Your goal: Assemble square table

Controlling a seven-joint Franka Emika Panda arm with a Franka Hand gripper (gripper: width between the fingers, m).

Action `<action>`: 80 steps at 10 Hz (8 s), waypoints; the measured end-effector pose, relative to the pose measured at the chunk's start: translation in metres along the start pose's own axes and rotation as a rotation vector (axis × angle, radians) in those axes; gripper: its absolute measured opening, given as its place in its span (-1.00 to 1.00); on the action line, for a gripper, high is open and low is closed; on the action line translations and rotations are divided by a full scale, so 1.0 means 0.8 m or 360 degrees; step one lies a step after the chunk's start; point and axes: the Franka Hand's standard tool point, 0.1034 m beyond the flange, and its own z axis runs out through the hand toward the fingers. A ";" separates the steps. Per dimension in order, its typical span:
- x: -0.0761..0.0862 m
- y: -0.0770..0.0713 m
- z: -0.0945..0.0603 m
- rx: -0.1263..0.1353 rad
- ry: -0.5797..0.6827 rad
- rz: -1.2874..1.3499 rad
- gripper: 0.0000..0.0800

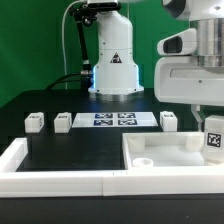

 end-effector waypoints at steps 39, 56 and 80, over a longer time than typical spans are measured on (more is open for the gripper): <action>0.003 -0.005 -0.011 -0.0035 0.0012 0.0357 -0.27; 0.005 -0.007 -0.012 -0.0054 0.0019 -0.1344 0.62; 0.010 -0.005 -0.012 -0.0031 0.0046 0.0432 -0.26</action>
Offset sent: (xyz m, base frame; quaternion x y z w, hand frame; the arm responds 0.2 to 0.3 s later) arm -0.0036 -0.0052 -0.0012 -0.0022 0.0007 0.1504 0.9886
